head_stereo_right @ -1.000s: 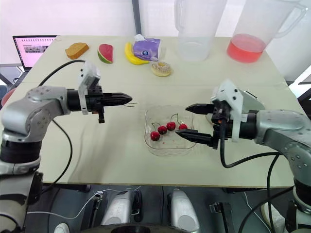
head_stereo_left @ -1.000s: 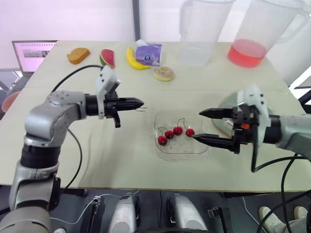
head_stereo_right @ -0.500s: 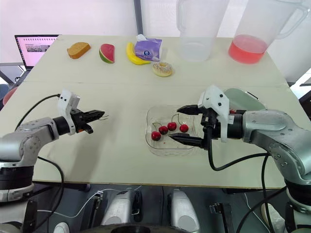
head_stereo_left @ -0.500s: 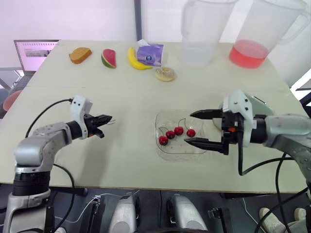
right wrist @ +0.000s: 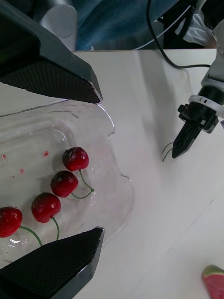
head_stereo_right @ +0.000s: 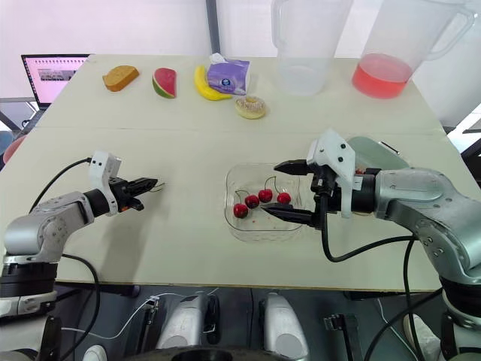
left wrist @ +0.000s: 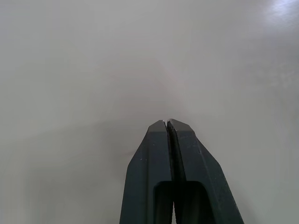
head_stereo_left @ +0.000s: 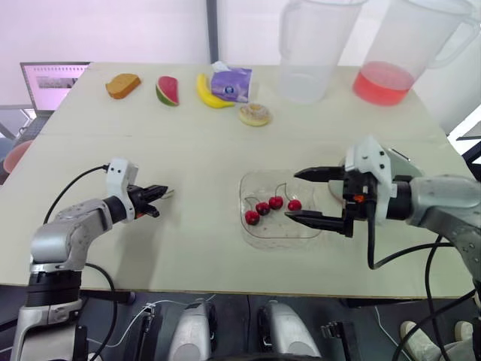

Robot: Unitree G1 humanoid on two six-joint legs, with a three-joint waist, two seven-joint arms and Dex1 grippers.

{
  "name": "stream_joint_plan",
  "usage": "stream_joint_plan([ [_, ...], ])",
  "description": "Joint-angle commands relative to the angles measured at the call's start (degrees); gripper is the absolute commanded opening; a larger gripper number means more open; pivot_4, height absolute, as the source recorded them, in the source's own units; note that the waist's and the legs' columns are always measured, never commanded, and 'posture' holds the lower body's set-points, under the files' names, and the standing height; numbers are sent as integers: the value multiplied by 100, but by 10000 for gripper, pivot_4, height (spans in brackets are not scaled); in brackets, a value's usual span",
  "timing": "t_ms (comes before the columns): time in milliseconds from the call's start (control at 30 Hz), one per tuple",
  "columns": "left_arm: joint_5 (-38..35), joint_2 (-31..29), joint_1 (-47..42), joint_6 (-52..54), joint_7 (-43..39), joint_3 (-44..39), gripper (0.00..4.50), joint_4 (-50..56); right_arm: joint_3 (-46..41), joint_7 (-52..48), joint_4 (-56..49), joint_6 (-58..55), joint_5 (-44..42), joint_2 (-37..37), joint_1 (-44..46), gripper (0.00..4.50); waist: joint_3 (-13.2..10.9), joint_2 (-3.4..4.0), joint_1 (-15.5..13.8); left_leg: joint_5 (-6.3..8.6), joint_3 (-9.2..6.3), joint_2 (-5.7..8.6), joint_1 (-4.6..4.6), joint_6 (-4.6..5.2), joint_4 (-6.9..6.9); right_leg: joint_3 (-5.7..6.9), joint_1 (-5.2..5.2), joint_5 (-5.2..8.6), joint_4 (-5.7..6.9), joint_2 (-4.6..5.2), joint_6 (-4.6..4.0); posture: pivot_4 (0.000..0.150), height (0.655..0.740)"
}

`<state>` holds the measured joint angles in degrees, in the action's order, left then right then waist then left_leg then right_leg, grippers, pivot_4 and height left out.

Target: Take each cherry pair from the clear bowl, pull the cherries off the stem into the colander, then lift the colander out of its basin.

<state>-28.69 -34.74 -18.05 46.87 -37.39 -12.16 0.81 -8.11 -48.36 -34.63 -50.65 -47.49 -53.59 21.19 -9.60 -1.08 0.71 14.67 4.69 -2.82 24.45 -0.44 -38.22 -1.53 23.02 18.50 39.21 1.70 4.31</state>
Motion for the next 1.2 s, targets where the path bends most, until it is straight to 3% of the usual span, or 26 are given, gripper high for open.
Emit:
stream_joint_plan([
  [33, 46, -50, 16, -142, 25, -88, 2805, -15, -205, 50, -104, 78, -75, -37, 101, 44979, 0, 0, 0, 0, 0, 0, 0, 0, 0, 0, 0, 0, 0, 0, 0, 1500, 7400],
  [100, 83, -69, 22, -201, 8, -75, 8295, -115, -203, 76, -101, 82, -63, -40, 95, 45000, 0, 0, 2, 0, 0, 0, 0, 0, 0, 0, 0, 0, 0, 0, 0, 1500, 7400],
  [333, 326, -144, -69, -490, -13, -17, 43744, -541, -217, 107, -110, 68, -67, -67, 70, 45000, 1, 1, 5, 0, 0, -1, -2, 0, 0, 1, 0, 0, 1, 0, 0, 1500, 7400],
  [767, 585, -526, -540, -1237, -333, -19, 44486, -500, -405, 263, -201, -19, -189, -91, -73, 45000, 1, -1, -7, 0, 1, -1, -4, 0, 1, 1, -1, 0, 1, 1, -1, 1500, 7400],
  [1067, -618, -1440, -846, -1129, -2584, 195, 44486, 1251, -743, 496, -181, -458, -650, -264, -78, 45000, 1, -4, 51, 1, 6, -1, -6, 1, 5, 1, -3, 0, -4, 4, -1, 1500, 7400],
  [1200, -610, -1874, -886, -1509, -3387, 439, 44486, 1568, -701, 472, -198, -588, -696, -448, -17, 45000, 0, -3, 29, -1, 4, -4, -9, -3, 8, 1, -3, 1, -1, -6, -3, 1500, 7400],
])
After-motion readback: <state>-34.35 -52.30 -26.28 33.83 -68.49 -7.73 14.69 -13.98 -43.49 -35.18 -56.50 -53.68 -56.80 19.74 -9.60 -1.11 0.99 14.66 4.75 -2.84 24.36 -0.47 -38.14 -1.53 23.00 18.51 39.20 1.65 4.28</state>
